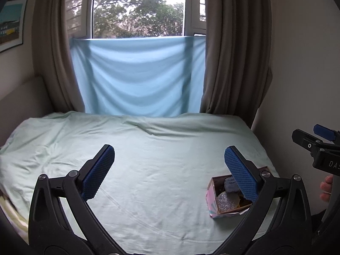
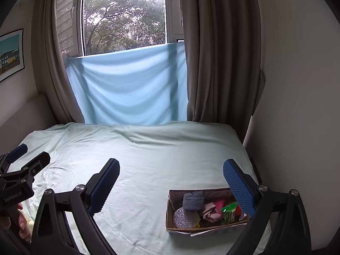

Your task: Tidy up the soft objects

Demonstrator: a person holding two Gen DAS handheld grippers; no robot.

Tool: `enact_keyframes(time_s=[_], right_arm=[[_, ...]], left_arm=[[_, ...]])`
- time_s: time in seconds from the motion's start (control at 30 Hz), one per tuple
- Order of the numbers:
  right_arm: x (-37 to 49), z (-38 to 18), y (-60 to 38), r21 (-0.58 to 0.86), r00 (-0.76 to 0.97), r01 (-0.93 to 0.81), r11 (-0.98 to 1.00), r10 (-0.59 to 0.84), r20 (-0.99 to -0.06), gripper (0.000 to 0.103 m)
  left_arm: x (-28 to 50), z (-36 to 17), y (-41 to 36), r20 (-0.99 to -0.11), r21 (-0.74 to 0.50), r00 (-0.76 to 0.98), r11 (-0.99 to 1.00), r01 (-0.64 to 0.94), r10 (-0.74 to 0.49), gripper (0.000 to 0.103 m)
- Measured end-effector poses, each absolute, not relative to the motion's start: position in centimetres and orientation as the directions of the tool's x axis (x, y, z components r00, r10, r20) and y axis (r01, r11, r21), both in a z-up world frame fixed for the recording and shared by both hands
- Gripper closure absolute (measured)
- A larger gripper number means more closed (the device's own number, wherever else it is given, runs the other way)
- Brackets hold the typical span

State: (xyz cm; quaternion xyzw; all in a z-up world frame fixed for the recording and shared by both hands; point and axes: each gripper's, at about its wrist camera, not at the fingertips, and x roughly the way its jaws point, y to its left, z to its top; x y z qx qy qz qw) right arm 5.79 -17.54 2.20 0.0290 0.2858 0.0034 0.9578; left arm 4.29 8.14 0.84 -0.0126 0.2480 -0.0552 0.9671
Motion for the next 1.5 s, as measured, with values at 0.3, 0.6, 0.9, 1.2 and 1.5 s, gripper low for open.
enact_keyframes(time_s=[0.3,0.6,0.9,1.2,1.5], right_arm=[[5.87,2.38,-17.30,0.052,0.840,0.011,0.999,0.019,-0.543,0.006],[6.09,2.56,-17.09,0.051,0.841,0.005,0.999,0.023,-0.541,0.006],[6.25,2.46,-16.92,0.054,0.840,0.013,0.998,0.018,-0.543,0.006],[6.11,2.56,-16.98,0.056,0.842,0.017,0.998,0.016,-0.540,0.006],[6.04,2.63,-17.08,0.055,0.843,0.020,0.998,0.013,-0.537,0.006]], left_arm=[[4.58,0.71,7.98,-0.479,-0.047,0.870,0.994,0.103,-0.113,0.000],[4.78,0.74,8.03,-0.481,-0.047,0.870,0.994,0.096,-0.106,0.000],[4.84,0.63,7.89,-0.481,-0.043,0.871,0.995,0.092,-0.101,0.000],[4.74,0.52,7.99,-0.479,-0.043,0.872,0.994,0.096,-0.105,0.000],[4.72,0.78,8.21,-0.474,-0.035,0.874,0.994,0.100,-0.104,0.000]])
